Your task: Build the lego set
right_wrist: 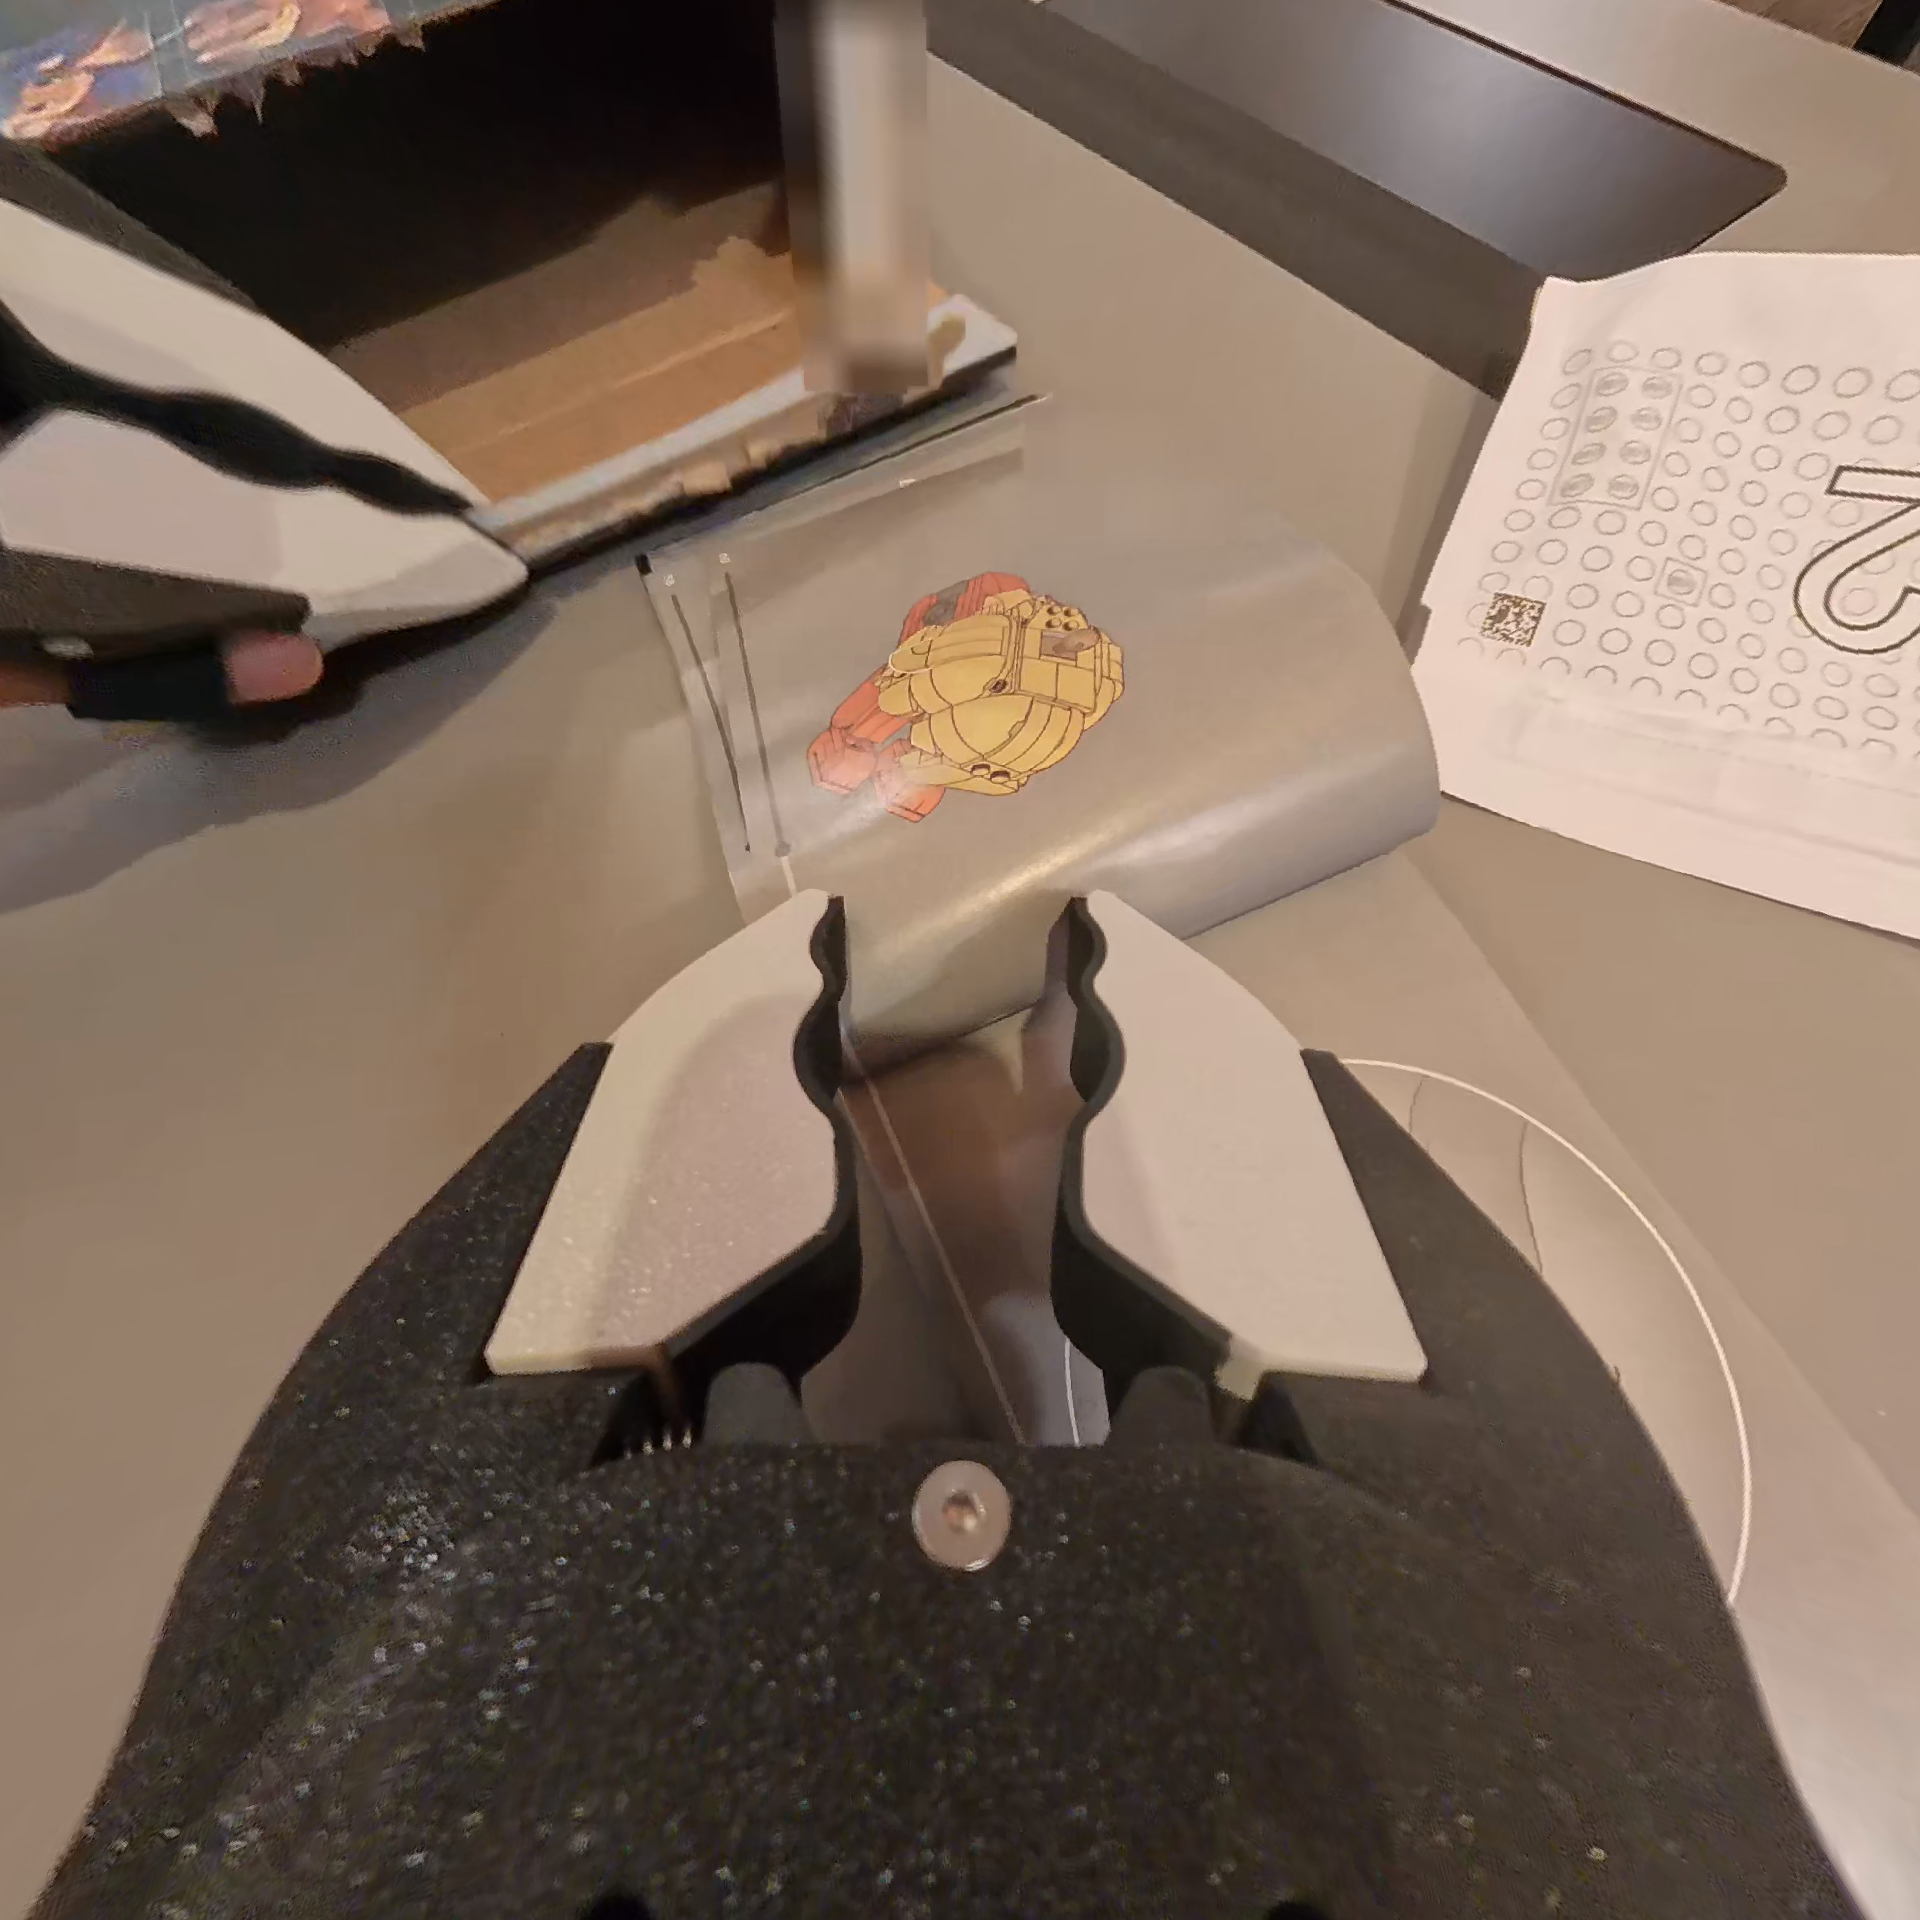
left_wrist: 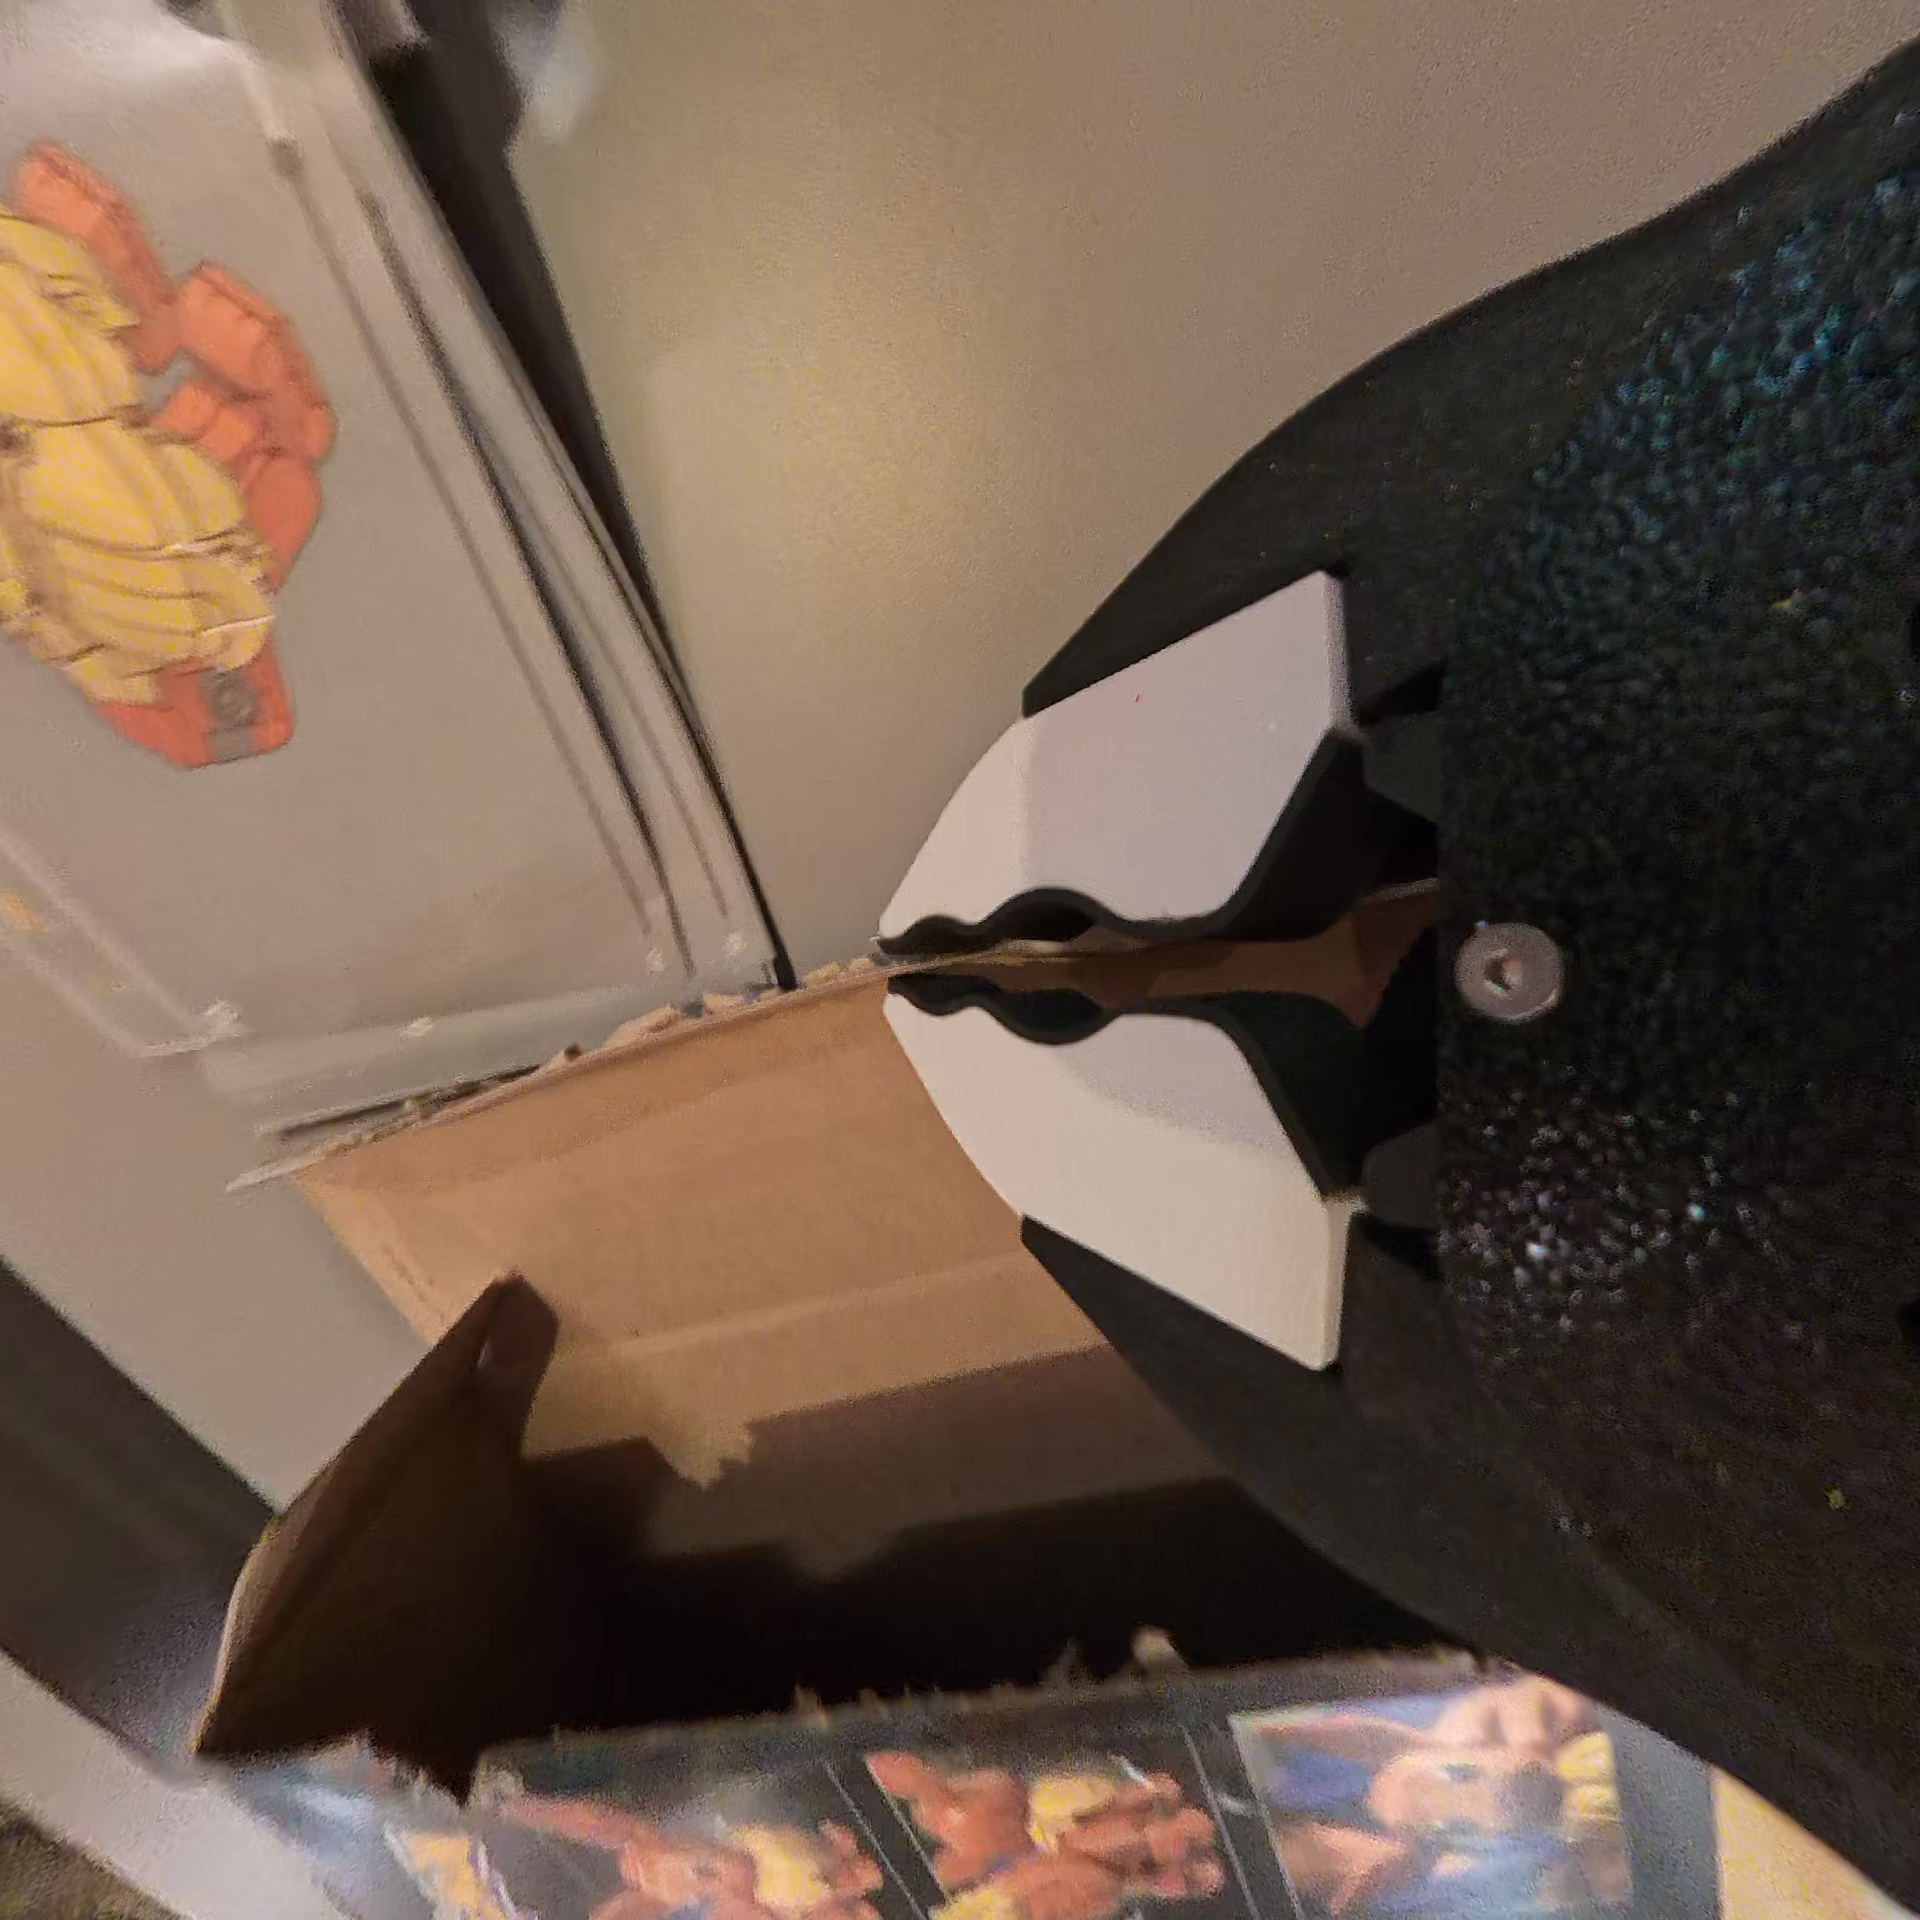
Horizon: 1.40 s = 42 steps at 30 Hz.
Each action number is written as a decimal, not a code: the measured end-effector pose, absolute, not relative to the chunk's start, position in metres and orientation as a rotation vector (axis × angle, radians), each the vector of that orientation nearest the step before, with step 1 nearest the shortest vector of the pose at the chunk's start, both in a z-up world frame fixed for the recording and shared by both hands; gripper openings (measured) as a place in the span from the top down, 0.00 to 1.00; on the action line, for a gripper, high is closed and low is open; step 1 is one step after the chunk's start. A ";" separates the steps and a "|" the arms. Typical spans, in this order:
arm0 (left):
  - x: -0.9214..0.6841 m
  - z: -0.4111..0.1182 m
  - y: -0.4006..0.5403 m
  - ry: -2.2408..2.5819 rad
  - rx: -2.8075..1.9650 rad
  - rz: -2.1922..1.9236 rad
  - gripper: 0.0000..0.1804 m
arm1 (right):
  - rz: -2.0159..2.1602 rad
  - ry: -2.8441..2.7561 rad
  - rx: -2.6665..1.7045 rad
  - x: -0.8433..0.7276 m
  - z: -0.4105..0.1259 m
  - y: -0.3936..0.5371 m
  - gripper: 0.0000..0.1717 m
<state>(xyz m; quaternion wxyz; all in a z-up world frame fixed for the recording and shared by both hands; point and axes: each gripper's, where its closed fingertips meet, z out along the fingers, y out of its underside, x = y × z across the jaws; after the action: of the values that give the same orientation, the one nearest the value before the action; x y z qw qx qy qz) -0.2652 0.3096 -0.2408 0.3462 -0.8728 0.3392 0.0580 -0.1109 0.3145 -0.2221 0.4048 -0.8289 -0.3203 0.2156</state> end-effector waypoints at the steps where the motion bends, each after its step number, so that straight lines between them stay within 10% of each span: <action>1: -0.267 -0.235 0.311 0.851 -2.254 0.141 0.98 | 0.542 -0.817 -2.094 -0.111 -0.222 0.315 0.76; 24: -0.223 -0.235 0.299 0.935 -2.198 -0.020 0.87 | 0.509 -0.912 -2.097 -0.115 -0.220 0.310 0.73; 42: -0.148 -0.122 0.267 0.890 -1.403 -0.376 0.86 | 0.568 -0.888 -1.837 -0.114 -0.142 0.242 0.61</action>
<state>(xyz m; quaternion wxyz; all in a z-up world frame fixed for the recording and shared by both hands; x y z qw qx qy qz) -0.1485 0.2673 -0.1224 0.6586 -0.6199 0.3931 -0.1659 -0.1138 0.2415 -0.1419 0.4899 -0.7562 -0.3654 0.2337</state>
